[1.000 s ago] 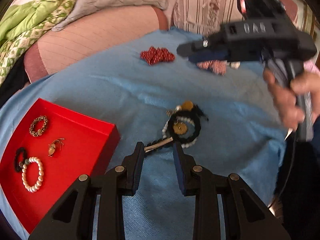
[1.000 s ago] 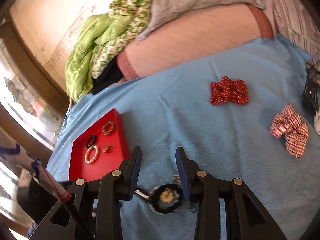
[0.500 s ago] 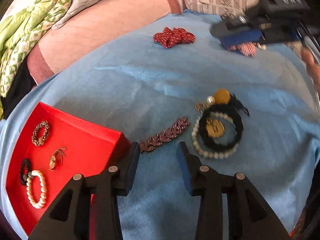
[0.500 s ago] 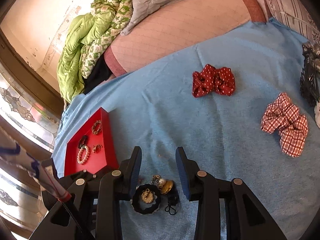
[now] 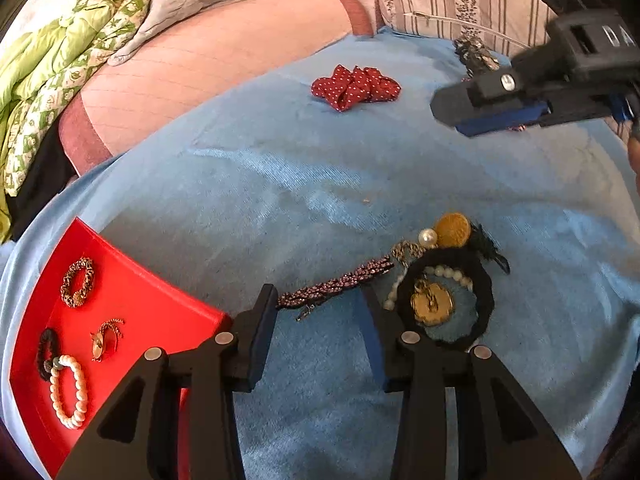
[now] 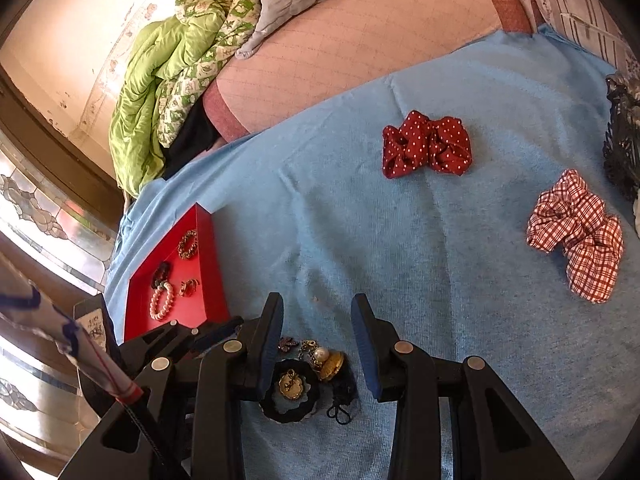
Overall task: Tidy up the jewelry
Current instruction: 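Grasp the black hair clip with the left gripper while the right grasps a gold charm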
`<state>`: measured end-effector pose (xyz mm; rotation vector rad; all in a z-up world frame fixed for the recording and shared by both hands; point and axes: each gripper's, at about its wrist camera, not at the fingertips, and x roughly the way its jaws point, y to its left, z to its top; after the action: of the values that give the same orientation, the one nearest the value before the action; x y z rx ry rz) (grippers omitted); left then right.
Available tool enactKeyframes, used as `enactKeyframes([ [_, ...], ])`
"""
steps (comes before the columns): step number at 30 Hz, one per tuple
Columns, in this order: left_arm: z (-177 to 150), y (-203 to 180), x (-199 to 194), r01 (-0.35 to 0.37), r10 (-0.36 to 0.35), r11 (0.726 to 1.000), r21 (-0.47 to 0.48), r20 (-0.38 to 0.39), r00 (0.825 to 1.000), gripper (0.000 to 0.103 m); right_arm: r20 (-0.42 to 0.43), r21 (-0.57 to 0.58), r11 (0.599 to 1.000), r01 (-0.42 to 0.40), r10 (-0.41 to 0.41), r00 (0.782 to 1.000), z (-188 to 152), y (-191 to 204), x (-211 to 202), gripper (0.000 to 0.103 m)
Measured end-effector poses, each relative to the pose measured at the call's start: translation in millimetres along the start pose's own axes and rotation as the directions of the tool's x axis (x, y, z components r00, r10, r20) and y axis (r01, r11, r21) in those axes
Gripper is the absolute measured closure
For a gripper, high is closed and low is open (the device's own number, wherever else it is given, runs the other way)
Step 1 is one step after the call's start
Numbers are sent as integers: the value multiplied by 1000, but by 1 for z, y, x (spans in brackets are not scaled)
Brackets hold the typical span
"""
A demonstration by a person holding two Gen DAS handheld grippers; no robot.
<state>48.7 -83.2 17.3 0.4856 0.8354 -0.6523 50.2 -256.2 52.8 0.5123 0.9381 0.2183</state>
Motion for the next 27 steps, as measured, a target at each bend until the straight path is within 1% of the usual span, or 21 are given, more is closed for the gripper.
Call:
enactKeyframes([
  [2, 1, -2, 1, -12, 12, 1000, 4, 5, 1000, 64, -25, -19, 1000, 19, -20, 999, -1, 2, 5, 65],
  [3, 3, -4, 2, -21, 21, 1000, 11, 6, 1000, 65, -37, -28, 999, 35, -36, 999, -2, 2, 7, 66],
  [4, 3, -4, 2, -26, 26, 1000, 10, 8, 1000, 75, -47, -30, 998, 52, -53, 997, -3, 2, 9, 69],
  [5, 5, -4, 3, -25, 25, 1000, 3, 4, 1000, 83, -57, -29, 998, 54, -56, 997, -4, 0, 11, 70],
  [6, 7, -3, 5, -12, 12, 1000, -15, -6, 1000, 88, -69, -26, 998, 52, -54, 996, -5, -1, 13, 70],
  [8, 7, 0, 5, -4, 4, 999, -32, -4, 1000, 88, -81, -20, 998, 57, -58, 995, -7, -3, 13, 70],
  [11, 7, 7, 2, 30, -30, 996, -78, 0, 1000, 88, -85, -28, 998, 59, -61, 994, -9, -4, 10, 70],
  [17, 14, 16, -13, 107, -99, 986, -126, 68, 993, 88, -91, -2, 999, 44, -44, 995, -11, -9, 9, 70],
  [19, 14, 15, -15, 119, -110, 984, -131, 68, 992, 88, -93, -9, 999, 39, -40, 995, -11, -8, 8, 70],
  [21, 14, 13, -14, 110, -103, 986, -124, 59, 993, 88, -93, -27, 998, 53, -55, 994, -11, -5, 7, 70],
  [24, 14, 11, -10, 99, -94, 988, -118, 46, 995, 88, -115, -27, 999, 31, -34, 993, -13, -5, 9, 70],
  [27, 14, 10, -7, 72, -69, 991, -113, 31, 997, 88, -145, -27, 999, 20, -23, 989, -16, -4, 13, 70],
])
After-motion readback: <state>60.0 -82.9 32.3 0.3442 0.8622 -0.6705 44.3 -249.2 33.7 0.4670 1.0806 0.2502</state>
